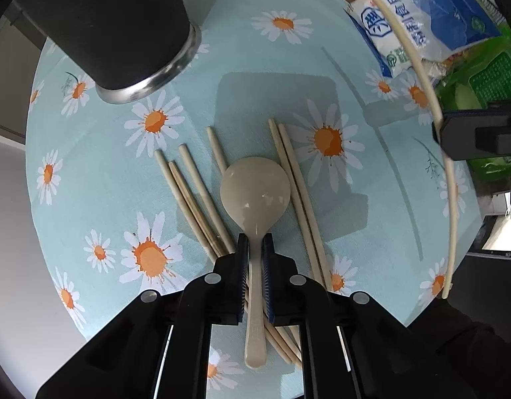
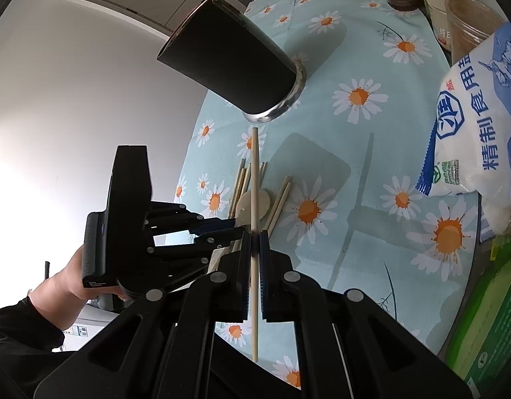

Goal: Organize utensils

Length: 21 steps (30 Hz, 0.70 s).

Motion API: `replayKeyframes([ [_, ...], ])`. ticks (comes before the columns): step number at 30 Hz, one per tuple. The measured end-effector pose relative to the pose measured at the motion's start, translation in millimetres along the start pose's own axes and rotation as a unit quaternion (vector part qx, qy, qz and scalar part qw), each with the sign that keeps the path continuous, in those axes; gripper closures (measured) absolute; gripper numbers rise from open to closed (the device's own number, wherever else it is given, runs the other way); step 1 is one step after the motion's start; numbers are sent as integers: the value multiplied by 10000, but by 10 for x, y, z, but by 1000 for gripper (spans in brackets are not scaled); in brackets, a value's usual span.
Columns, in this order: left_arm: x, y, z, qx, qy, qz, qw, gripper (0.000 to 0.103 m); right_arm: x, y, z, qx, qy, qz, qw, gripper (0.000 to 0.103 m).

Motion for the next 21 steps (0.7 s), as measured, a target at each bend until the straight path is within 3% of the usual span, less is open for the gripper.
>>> replayKeyframes([
  [12,96,34,325,-474,421,270,9976,95,141,-150,-137,137,135,139,9997,97],
  [21,245,234,694,-1177,995,506,9868,96,315,-272,-240,222,298,308,9988,97],
])
Point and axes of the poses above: each gripper's, at about its wrist camera, not at the fingertips, and z roughly against the way its jaws point, x to its left, y to its underside, the point moved 10 cm from there along -z, roughly the way its jaws point, and after that the axes turned 15 degrees about x, right-handed, at the moved point
